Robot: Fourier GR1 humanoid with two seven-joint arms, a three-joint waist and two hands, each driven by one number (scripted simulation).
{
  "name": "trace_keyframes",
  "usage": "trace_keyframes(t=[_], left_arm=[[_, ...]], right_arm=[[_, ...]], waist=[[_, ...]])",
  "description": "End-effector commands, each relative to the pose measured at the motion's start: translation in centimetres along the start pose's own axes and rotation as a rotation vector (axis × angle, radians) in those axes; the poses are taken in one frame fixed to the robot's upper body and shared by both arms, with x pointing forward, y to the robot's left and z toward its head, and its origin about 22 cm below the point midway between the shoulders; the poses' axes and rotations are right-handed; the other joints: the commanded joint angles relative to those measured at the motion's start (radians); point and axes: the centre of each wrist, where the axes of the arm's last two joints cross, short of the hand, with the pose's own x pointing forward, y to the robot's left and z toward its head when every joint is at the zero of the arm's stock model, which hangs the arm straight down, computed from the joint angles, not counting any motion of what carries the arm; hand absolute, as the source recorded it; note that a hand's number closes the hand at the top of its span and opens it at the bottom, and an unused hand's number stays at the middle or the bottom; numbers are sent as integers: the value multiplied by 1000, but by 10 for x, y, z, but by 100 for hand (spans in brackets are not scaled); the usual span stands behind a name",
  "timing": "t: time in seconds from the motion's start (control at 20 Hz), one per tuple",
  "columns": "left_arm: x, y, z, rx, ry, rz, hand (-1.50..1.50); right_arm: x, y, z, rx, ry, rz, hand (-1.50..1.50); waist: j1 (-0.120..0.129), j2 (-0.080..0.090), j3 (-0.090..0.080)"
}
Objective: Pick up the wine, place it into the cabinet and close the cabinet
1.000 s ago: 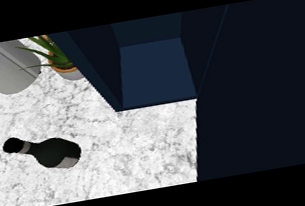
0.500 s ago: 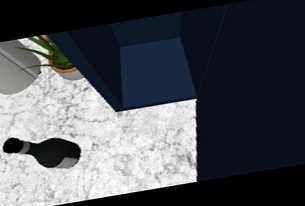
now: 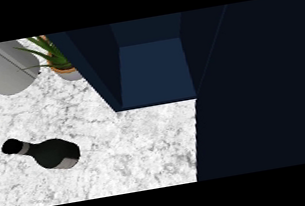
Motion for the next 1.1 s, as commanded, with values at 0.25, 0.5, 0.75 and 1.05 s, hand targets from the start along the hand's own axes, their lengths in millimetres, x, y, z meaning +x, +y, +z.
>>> trace_keyframes(t=[0.25,0.5,0.75,1.05], left_arm=[[-40,28,-9,56,-15,-28,-150],[-79,47,-10,71,-21,-27,-150],[-93,49,-10,58,-11,-38,-150],[-105,54,-23,53,32,-39,-150]], right_arm=[[15,-3,20,8,-60,-8,-150],[29,-5,10,-5,-69,-13,-150],[31,-6,26,10,-51,-3,-150],[26,9,29,13,-83,-29,-150]], waist=[[-1,1,0],[0,2,-1],[-2,1,0],[-5,0,0]])
